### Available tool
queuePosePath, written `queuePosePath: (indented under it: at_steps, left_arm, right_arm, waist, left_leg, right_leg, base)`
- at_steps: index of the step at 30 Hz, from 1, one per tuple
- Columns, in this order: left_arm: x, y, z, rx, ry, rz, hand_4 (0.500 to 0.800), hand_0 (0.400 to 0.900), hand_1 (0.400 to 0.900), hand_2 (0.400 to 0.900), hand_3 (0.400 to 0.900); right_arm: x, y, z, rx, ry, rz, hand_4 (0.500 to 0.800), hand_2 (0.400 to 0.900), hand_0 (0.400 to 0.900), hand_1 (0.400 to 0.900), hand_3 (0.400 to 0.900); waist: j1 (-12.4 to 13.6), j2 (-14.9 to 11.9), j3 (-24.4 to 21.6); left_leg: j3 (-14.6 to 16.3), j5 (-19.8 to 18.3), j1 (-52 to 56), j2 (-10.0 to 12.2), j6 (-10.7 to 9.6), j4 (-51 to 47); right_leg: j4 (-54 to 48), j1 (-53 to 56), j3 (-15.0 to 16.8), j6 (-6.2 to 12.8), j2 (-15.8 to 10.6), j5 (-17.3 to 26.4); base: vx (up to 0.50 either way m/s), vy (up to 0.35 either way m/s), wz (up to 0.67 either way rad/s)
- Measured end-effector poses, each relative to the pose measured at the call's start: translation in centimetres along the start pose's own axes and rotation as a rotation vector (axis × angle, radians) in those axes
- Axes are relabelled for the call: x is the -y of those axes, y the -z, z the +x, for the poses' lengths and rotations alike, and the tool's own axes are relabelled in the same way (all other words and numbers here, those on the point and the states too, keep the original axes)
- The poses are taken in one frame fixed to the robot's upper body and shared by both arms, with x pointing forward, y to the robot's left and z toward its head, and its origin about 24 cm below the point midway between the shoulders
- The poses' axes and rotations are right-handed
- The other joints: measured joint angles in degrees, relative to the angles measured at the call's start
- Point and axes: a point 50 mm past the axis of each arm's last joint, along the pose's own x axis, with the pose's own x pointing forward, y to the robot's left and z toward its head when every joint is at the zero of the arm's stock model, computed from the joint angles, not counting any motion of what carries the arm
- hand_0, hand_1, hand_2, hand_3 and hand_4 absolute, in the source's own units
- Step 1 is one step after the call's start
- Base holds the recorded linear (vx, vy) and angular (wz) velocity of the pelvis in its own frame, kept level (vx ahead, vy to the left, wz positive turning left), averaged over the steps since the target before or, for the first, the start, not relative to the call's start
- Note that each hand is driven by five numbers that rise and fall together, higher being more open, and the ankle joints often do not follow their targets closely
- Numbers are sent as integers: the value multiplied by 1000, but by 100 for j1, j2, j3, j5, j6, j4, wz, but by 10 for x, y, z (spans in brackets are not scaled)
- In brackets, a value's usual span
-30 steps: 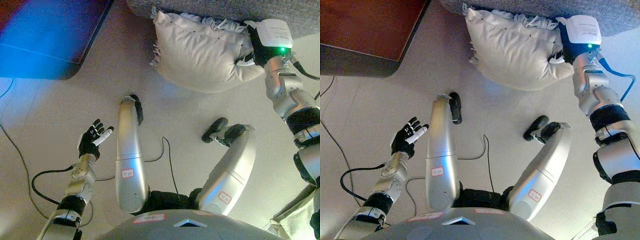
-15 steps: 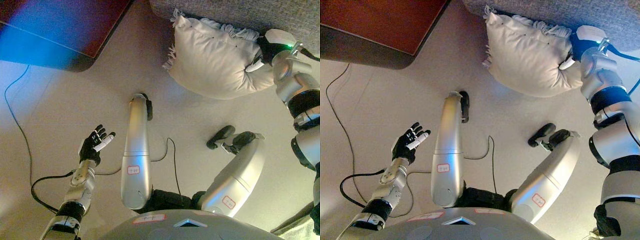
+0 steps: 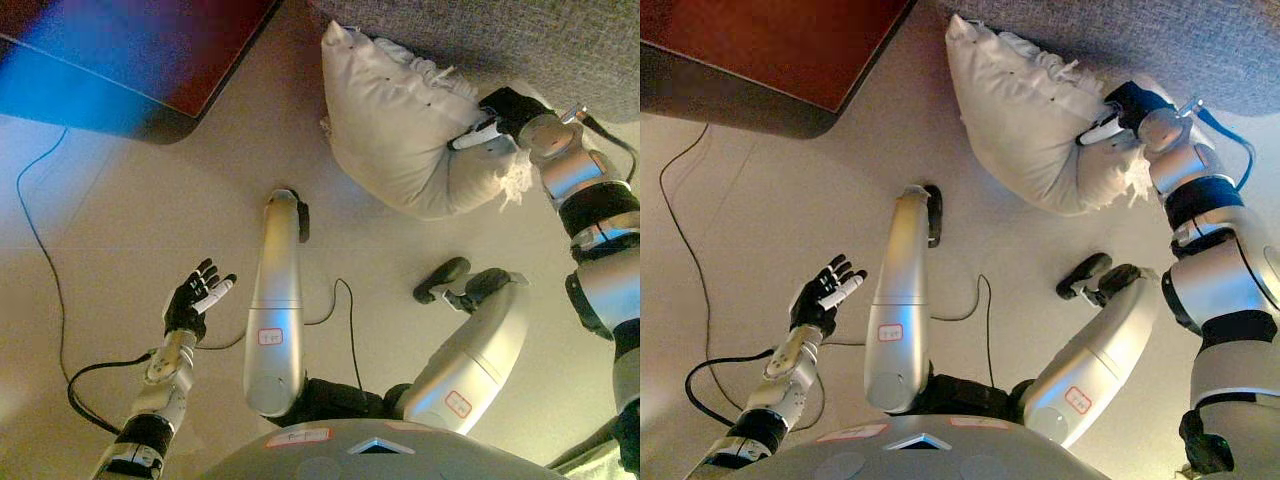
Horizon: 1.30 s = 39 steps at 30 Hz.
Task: Pick up the pillow and put it on the sofa.
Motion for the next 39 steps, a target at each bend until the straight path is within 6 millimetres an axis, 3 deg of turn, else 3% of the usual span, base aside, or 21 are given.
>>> queuePosePath:
  at_steps: [7, 12, 15, 20, 24, 26, 29, 33, 39]
  left_arm:
    - [4, 6, -1, -14, -21, 11, 800, 900, 900, 900, 900]
    - [9, 6, 0, -11, -37, 13, 800, 900, 900, 900, 900]
    - [13, 4, 3, -10, -37, 33, 800, 900, 900, 900, 900]
    - [19, -9, 14, -1, -38, 69, 800, 900, 900, 900, 900]
    - [22, -13, 21, -43, -43, 106, 800, 900, 900, 900, 900]
    - [22, -7, 22, -82, -61, 113, 800, 900, 900, 900, 900]
    - [16, -5, 23, -101, -96, 122, 800, 900, 900, 900, 900]
    - [-3, -2, 21, -122, -172, 117, 800, 900, 900, 900, 900]
    - [-19, 20, 8, -206, -224, 149, 800, 900, 900, 900, 900]
  right_arm:
    - [-39, 18, -2, 24, -110, 129, 500, 400, 400, 400, 400]
    - [-50, 6, -9, 112, -134, 109, 500, 400, 400, 400, 400]
    - [-59, 10, -14, 126, -146, 72, 500, 400, 400, 400, 400]
    - [-54, 8, -27, 194, -108, -38, 500, 400, 400, 400, 400]
    - [-53, 2, -44, 296, -55, -91, 500, 400, 400, 400, 400]
    - [-63, 8, -58, 342, -46, -117, 500, 400, 400, 400, 400]
    - [-71, 13, -81, 423, -9, -125, 500, 400, 400, 400, 400]
    - [-79, 24, -107, 481, 21, -108, 500, 400, 400, 400, 400]
    - [-87, 45, -125, 465, 10, -103, 500, 400, 400, 400, 400]
  waist:
    - [-48, 0, -1]
    - [-233, -15, 3]
    - [-296, -54, 4]
    - [-407, -150, -6]
    - [-577, -369, -19]
    - [-675, -443, -65]
    - [-837, -595, -130]
    - [-1025, -813, -525]
    - [-1159, -826, -1344]
  left_leg:
    - [152, 33, 738, 138, 10, -590]
    - [405, 229, 1447, 203, -18, -1363]
    - [601, 391, 2212, 175, 13, -2051]
    - [864, 730, 3351, 161, 0, -3203]
    - [1056, 909, 4059, 149, -11, -3872]
    - [1159, 1012, 4581, 116, -3, -4332]
    - [1354, 1034, 5192, 104, -34, -4762]
    - [1587, 1049, 5624, 72, -62, -5150]
    - [1759, 1072, 6166, 38, -104, -5650]
  right_leg:
    - [-701, 827, -279, 62, 182, 116]
    - [-1643, 1543, -485, 145, 390, 463]
    - [-2398, 2305, -669, 254, 457, 718]
    - [-3682, 3474, -1066, 262, 661, 1171]
    - [-4586, 4234, -1306, 277, 811, 1512]
    - [-5311, 4881, -1544, 282, 919, 1843]
    - [-6180, 5573, -1590, 189, 1125, 2231]
    - [-6584, 5870, -1580, 81, 1190, 2411]
    - [-6681, 6139, -1584, -71, 1220, 2532]
  base:
    - [19, 3, -14]
    - [29, 13, -17]
    - [38, -19, -13]
    - [9, -68, -10]
    - [79, -5, -22]
    - [122, -33, -21]
    - [170, -20, -12]
    - [143, -15, -11]
    - [64, -30, 1]
